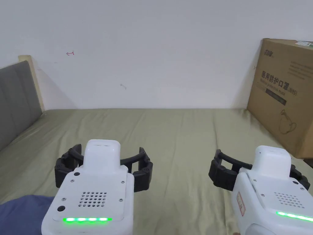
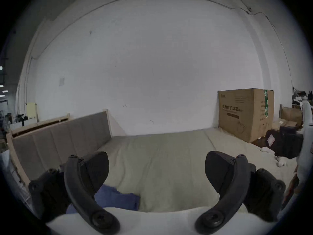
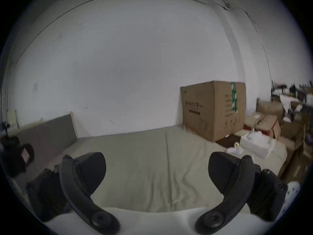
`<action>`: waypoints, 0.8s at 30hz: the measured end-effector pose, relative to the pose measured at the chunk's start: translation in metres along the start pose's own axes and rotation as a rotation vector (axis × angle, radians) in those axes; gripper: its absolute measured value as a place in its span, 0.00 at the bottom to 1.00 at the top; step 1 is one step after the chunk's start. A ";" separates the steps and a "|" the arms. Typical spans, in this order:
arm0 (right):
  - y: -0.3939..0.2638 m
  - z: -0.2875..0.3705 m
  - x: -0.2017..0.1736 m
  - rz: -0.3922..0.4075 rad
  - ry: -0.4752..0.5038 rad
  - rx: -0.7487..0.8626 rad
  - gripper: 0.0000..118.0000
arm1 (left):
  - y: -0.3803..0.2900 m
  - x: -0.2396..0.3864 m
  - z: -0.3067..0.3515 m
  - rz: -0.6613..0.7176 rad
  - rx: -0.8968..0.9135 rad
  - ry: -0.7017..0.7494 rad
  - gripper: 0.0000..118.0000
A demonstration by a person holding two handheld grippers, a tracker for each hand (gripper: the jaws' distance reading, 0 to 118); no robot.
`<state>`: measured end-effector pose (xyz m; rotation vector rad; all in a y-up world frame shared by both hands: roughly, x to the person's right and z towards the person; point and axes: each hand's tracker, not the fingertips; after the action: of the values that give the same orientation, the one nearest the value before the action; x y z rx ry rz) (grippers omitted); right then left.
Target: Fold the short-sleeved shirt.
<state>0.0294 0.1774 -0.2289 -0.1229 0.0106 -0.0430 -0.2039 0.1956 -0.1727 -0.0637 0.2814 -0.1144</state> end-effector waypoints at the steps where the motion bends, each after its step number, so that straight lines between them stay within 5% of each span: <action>1: -0.003 0.000 -0.003 0.013 -0.007 -0.029 1.00 | 0.000 0.001 -0.001 -0.031 -0.038 0.040 0.97; 4: -0.014 0.001 -0.007 0.042 0.013 -0.048 0.97 | -0.012 0.001 0.001 -0.019 -0.126 0.006 0.88; 5: -0.016 0.000 -0.009 0.048 0.015 -0.065 0.90 | -0.016 0.000 0.001 0.008 -0.120 -0.040 0.65; 6: -0.020 0.000 -0.009 0.047 0.028 -0.071 0.74 | -0.017 0.000 -0.002 0.026 -0.159 -0.055 0.39; 7: -0.022 -0.001 -0.013 0.058 0.014 -0.077 0.42 | -0.018 0.001 -0.008 0.020 -0.200 -0.053 0.13; 8: -0.023 -0.003 -0.015 0.074 -0.027 -0.084 0.06 | -0.019 0.002 -0.011 0.017 -0.199 -0.046 0.02; 18: -0.019 -0.004 -0.010 0.059 0.005 -0.083 0.01 | -0.017 -0.003 -0.013 0.057 -0.206 -0.081 0.00; 24: -0.015 -0.007 -0.033 0.138 0.083 -0.093 0.01 | -0.012 -0.022 -0.011 0.097 -0.206 -0.075 0.00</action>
<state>-0.0043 0.1629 -0.2334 -0.2129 0.1035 0.0899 -0.2288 0.1858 -0.1762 -0.2576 0.2197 0.0133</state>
